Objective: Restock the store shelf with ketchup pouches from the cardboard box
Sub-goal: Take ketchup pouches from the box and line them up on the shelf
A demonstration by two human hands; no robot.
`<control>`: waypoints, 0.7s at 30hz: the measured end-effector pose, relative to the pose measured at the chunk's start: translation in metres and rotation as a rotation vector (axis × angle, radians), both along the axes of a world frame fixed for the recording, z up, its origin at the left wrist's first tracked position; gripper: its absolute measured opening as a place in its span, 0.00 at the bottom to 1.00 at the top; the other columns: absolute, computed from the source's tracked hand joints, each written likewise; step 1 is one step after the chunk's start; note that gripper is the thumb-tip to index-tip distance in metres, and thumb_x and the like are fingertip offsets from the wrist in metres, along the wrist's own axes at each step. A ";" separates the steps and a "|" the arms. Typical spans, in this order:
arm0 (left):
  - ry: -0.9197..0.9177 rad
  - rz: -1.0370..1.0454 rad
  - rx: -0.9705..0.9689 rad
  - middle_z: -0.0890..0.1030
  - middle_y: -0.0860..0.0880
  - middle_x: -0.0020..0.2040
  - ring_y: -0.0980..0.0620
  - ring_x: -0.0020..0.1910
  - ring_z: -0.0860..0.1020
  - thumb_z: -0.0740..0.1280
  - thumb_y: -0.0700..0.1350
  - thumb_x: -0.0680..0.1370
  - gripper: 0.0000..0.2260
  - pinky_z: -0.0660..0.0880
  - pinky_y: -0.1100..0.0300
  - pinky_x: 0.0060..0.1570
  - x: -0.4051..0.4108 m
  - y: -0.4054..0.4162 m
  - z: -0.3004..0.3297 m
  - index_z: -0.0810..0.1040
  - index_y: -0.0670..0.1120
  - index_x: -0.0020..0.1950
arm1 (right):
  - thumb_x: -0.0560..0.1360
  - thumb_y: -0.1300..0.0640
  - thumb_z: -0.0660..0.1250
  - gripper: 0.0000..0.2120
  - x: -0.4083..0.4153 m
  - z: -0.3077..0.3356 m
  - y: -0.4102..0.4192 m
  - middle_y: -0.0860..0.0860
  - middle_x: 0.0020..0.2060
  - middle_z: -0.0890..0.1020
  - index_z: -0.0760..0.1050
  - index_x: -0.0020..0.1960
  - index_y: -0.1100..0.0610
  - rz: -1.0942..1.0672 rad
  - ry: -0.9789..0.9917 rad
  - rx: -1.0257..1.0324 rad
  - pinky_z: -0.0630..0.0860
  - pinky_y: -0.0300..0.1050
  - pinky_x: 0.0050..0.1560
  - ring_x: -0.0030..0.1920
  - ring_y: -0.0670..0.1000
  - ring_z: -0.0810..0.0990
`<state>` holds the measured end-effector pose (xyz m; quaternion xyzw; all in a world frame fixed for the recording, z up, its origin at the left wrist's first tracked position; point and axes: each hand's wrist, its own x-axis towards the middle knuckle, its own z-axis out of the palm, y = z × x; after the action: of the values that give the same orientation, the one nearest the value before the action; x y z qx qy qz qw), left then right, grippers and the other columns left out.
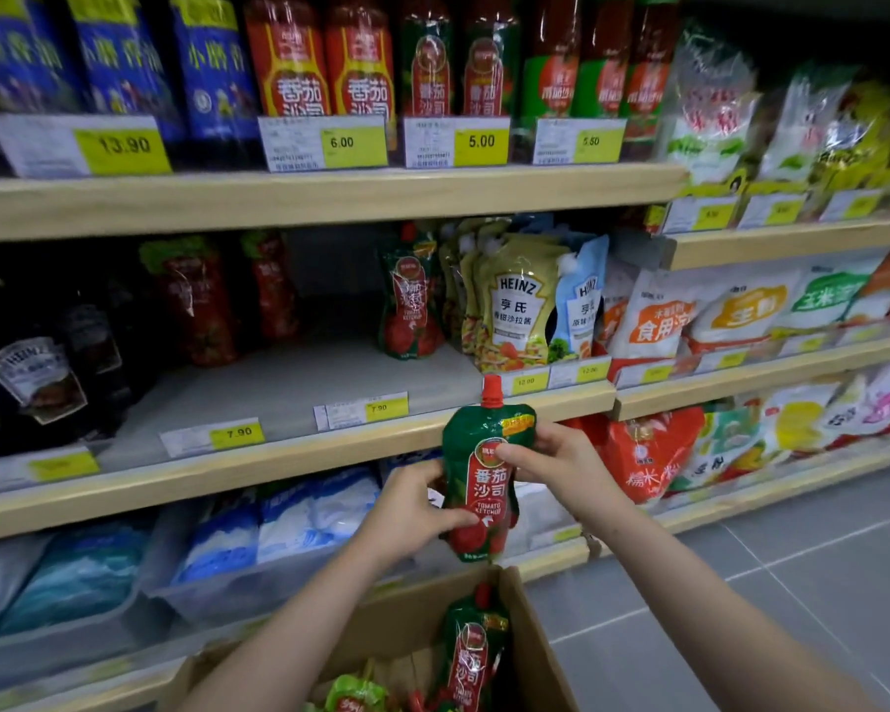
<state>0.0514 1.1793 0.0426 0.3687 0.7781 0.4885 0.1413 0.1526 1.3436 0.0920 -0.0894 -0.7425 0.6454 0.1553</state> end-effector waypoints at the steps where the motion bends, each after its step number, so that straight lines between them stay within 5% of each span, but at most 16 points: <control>1: 0.020 0.010 0.023 0.80 0.63 0.44 0.62 0.48 0.78 0.78 0.44 0.64 0.19 0.75 0.66 0.48 -0.002 0.001 0.005 0.76 0.64 0.44 | 0.70 0.63 0.71 0.10 0.000 0.004 0.000 0.54 0.48 0.85 0.80 0.50 0.56 0.030 -0.005 0.034 0.81 0.44 0.48 0.49 0.50 0.83; 3: 0.068 0.019 0.055 0.80 0.64 0.43 0.61 0.45 0.78 0.77 0.44 0.64 0.18 0.72 0.72 0.44 -0.006 0.004 0.016 0.76 0.65 0.43 | 0.68 0.62 0.73 0.13 -0.002 0.010 0.000 0.54 0.49 0.84 0.79 0.52 0.56 0.091 -0.052 0.184 0.80 0.47 0.52 0.51 0.51 0.82; 7: 0.148 0.031 0.145 0.82 0.59 0.43 0.60 0.44 0.80 0.77 0.44 0.63 0.19 0.77 0.62 0.44 -0.020 0.008 0.050 0.77 0.68 0.41 | 0.65 0.61 0.75 0.17 -0.017 0.039 0.001 0.55 0.50 0.83 0.77 0.54 0.58 0.106 -0.023 0.298 0.77 0.55 0.56 0.53 0.53 0.81; 12: 0.370 0.084 0.260 0.79 0.67 0.43 0.70 0.45 0.77 0.77 0.41 0.63 0.20 0.72 0.75 0.45 -0.056 0.011 0.106 0.80 0.57 0.51 | 0.65 0.61 0.76 0.18 -0.056 0.088 0.004 0.52 0.48 0.84 0.77 0.54 0.59 0.073 0.122 0.324 0.80 0.50 0.53 0.50 0.50 0.82; 21: 0.292 0.163 0.213 0.83 0.55 0.47 0.62 0.48 0.79 0.77 0.41 0.65 0.17 0.74 0.66 0.48 -0.112 0.017 0.100 0.81 0.49 0.52 | 0.65 0.58 0.75 0.14 -0.130 0.074 0.012 0.52 0.47 0.84 0.79 0.50 0.55 0.046 0.142 0.358 0.78 0.52 0.56 0.50 0.50 0.82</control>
<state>-0.0602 1.1959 0.1422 0.3841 0.7615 0.5194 -0.0528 0.0230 1.3558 0.1661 0.0025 -0.8346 0.5109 0.2058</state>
